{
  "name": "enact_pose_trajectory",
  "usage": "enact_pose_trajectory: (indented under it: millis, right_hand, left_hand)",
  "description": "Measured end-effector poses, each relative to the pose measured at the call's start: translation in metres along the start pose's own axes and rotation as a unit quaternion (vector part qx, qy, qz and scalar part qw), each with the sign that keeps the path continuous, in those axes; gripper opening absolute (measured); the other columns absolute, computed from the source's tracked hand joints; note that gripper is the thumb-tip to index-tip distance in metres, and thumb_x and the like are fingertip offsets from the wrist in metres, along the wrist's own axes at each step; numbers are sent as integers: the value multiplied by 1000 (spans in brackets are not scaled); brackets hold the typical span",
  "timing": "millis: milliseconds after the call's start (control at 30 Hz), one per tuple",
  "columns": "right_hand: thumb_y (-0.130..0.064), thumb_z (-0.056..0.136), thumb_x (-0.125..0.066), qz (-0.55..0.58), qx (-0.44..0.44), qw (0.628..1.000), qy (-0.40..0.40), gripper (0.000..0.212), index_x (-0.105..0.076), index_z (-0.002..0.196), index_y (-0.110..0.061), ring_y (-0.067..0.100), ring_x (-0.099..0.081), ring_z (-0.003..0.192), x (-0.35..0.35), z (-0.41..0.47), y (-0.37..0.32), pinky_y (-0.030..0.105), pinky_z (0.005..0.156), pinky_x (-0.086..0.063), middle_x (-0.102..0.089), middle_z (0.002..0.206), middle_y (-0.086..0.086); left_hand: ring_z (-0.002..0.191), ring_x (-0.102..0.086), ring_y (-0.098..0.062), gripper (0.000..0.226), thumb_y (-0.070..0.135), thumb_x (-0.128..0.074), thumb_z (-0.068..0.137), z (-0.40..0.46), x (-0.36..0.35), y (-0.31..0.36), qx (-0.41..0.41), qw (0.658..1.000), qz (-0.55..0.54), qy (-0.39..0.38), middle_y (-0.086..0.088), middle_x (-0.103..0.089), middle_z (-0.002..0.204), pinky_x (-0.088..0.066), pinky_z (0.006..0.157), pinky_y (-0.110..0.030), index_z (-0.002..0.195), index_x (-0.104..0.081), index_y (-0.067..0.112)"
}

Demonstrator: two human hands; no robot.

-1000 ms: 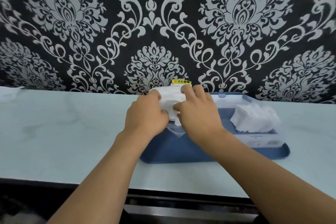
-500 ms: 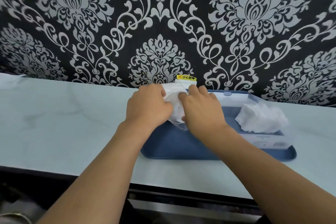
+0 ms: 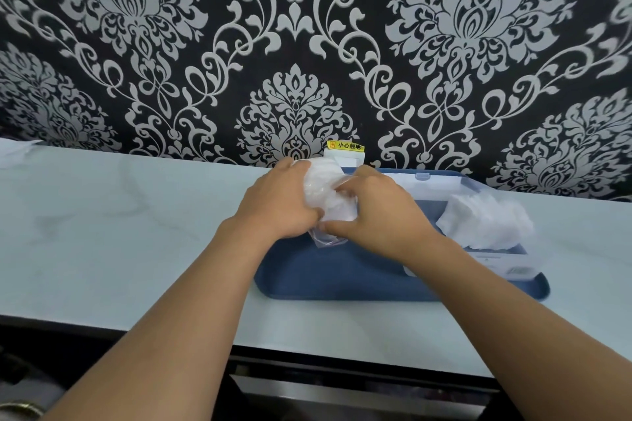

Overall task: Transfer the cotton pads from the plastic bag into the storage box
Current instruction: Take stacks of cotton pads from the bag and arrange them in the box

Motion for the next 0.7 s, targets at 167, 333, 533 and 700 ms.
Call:
enact_pose_trajectory:
  millis: [167,333,533,700]
  right_hand:
    - [-38,76,-79,1,18,1000,-17,51,-65,125,-32,19,-58,107,3,1,3,37,85,-51,-53,108,-7]
    - [-32,84,-75,-107,23,994,-6,45,-62,127,-28,27,-59,109,2,7,3,36,80,-49,-57,116,1]
    - [-28,85,-74,-139,21,990,-4,32,-64,116,-23,27,-59,102,4,9,-1,32,71,-39,-55,113,2]
    - [-24,85,-73,-135,24,990,-19,33,-66,117,-25,28,-59,101,-1,9,3,32,68,-38,-52,110,2]
  left_hand:
    - [129,-50,-27,74,27,-74,75,-1,1,-5,-6,1000,-18,-9,2,-42,150,-45,102,-38,144,-46,25]
    - [126,-52,-27,67,20,-68,75,-2,1,-4,-7,1000,-18,-6,2,-45,147,-47,101,-42,139,-50,23]
    - [122,-55,-25,68,29,-71,75,-2,1,-4,-5,1000,-22,10,5,-50,142,-48,97,-40,139,-50,24]
    - [123,-55,-23,78,55,-73,77,-1,-3,-3,-5,999,-5,35,5,-49,144,-44,94,-36,143,-45,24]
Point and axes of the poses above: each hand's wrist, its own z-axis towards the middle knuckle, its own x-axis out of the back of the hand, y = z × x, the point moved 5 cm from there along z, towards the middle knuckle
